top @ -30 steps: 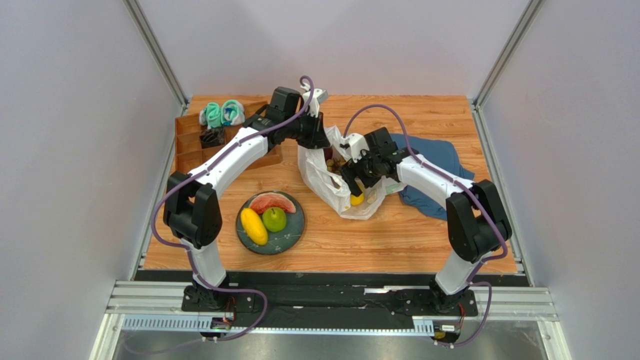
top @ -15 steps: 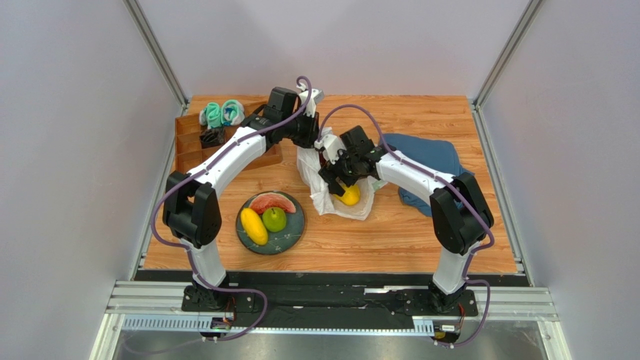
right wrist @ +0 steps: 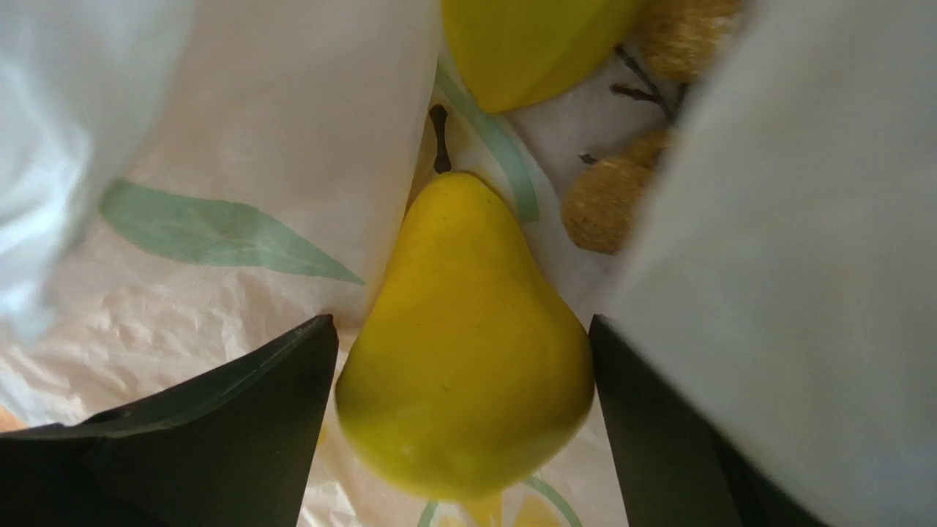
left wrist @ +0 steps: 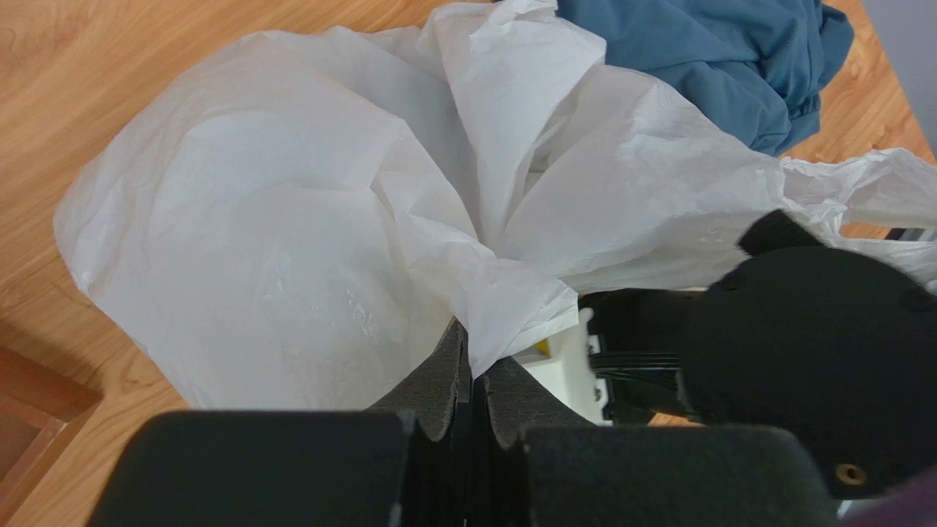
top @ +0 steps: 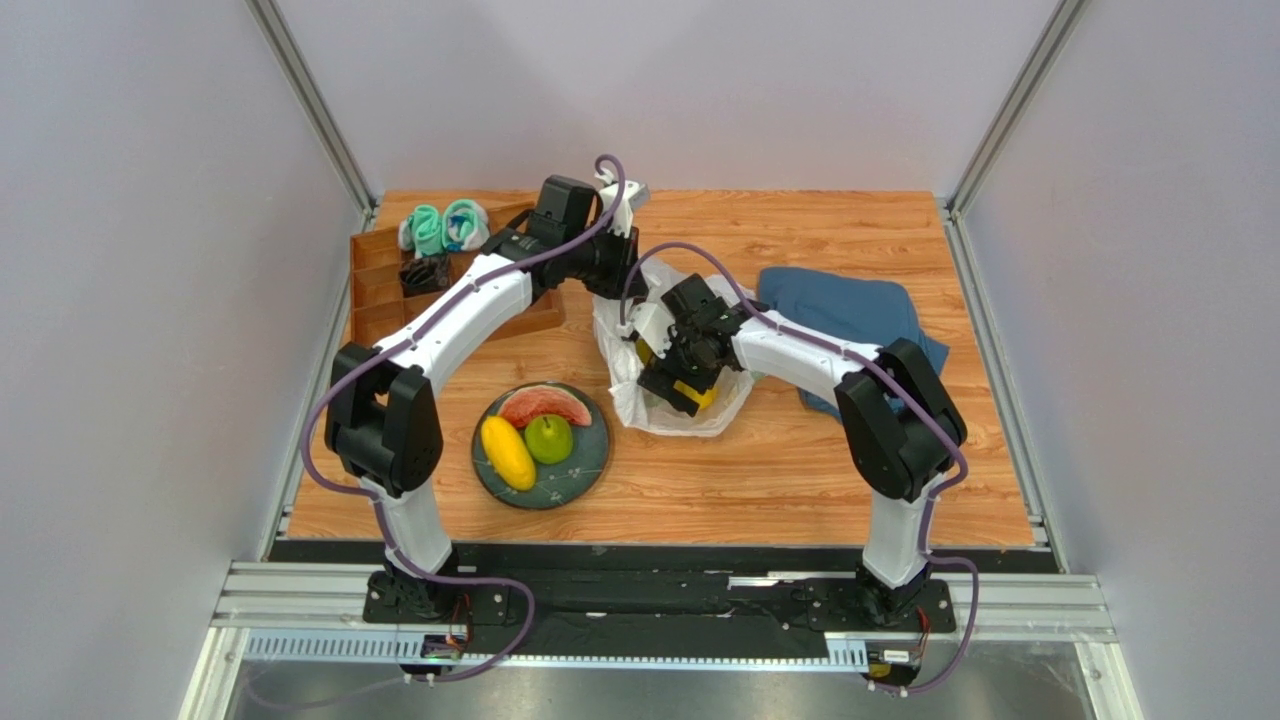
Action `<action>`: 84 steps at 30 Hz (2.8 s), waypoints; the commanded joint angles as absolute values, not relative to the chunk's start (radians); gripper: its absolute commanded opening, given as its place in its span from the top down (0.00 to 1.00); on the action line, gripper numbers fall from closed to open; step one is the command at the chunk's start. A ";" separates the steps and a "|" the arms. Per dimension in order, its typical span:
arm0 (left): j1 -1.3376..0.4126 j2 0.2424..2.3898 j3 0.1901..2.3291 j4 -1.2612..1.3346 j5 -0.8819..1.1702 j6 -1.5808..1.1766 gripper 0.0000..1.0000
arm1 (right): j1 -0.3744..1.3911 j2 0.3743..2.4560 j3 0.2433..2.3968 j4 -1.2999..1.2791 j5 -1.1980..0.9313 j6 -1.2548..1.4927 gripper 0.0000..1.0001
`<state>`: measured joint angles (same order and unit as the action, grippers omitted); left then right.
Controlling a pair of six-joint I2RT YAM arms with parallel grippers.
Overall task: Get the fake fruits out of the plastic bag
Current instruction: Take out the fake fruit from the plastic bag, then place the fake fruit on the plate.
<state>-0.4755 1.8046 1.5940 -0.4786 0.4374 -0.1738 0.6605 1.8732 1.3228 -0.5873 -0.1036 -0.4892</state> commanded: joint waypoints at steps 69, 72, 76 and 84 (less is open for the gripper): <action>-0.160 1.362 1.399 -0.459 0.505 -0.153 0.19 | 0.884 1.962 1.362 -0.173 -0.492 -0.006 0.33; -0.160 1.361 1.388 -0.456 0.508 -0.155 0.19 | 0.885 1.980 1.374 -0.170 -0.477 -0.006 0.27; -0.160 1.359 1.379 -0.457 0.508 -0.152 0.20 | 0.884 1.993 1.387 -0.195 -0.472 -0.046 0.13; -0.160 1.365 1.382 -0.453 0.517 -0.158 0.19 | 0.853 1.924 1.439 -0.235 -0.597 -0.006 0.00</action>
